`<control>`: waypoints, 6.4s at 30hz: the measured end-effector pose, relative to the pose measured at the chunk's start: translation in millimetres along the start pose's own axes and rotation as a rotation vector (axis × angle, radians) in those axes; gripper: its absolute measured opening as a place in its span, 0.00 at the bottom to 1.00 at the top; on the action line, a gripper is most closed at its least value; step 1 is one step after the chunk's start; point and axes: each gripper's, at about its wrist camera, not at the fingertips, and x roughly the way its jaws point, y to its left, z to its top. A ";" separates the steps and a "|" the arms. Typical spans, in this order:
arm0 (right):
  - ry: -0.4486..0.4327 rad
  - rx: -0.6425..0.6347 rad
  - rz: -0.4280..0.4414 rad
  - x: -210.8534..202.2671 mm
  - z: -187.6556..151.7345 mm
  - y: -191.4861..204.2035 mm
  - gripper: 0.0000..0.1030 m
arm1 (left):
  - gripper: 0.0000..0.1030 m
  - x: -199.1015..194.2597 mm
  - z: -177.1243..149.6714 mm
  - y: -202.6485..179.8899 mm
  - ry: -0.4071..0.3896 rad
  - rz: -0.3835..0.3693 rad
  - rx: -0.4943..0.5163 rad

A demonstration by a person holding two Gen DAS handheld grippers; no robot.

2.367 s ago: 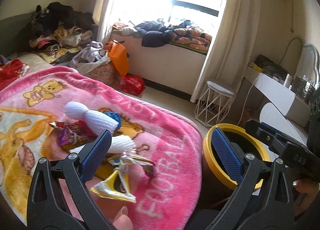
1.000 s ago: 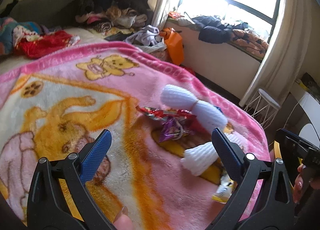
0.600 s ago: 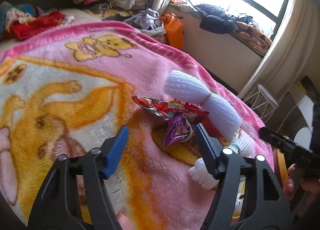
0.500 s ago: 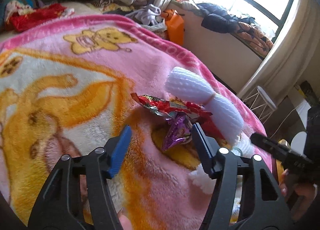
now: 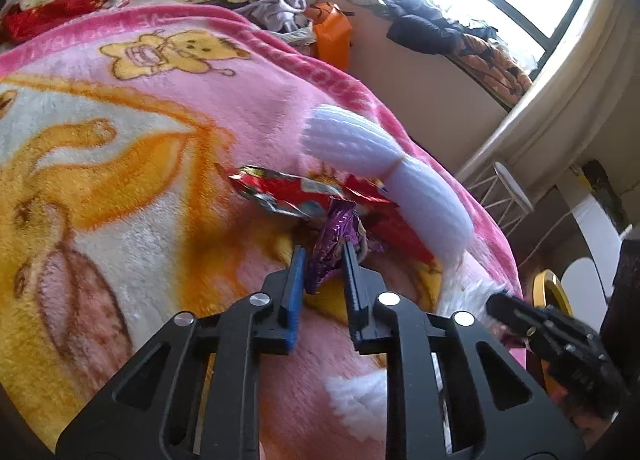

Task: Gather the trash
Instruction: 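Grasp the purple wrapper with the left tool while the right tool grasps a white mesh piece, then carry the purple wrapper and white mesh piece over the yellow-rimmed bin with both tools, then open both tools to drop the items into the bin, then move both open tools back over the blanket toward the remaining trash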

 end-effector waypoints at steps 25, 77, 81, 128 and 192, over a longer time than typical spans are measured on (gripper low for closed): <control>-0.225 0.044 0.005 -103.4 -1.3 -13.4 0.07 | 0.07 -93.5 -21.9 -40.6 -0.132 -0.034 0.111; -0.419 0.238 -0.306 -224.4 -43.9 -105.0 0.07 | 0.07 -104.8 -59.6 -193.9 -0.113 -0.262 0.352; -0.421 0.247 -0.343 -229.8 -47.5 -113.2 0.07 | 0.07 -98.0 -64.5 -206.7 -0.101 -0.276 0.368; -0.242 0.393 -0.730 -228.6 -102.0 -222.0 0.08 | 0.07 13.5 -130.1 -322.7 0.140 -0.332 0.540; -0.378 0.228 -0.333 -215.3 -45.8 -104.9 0.73 | 0.90 -84.7 -69.5 -206.8 -0.191 -0.046 0.328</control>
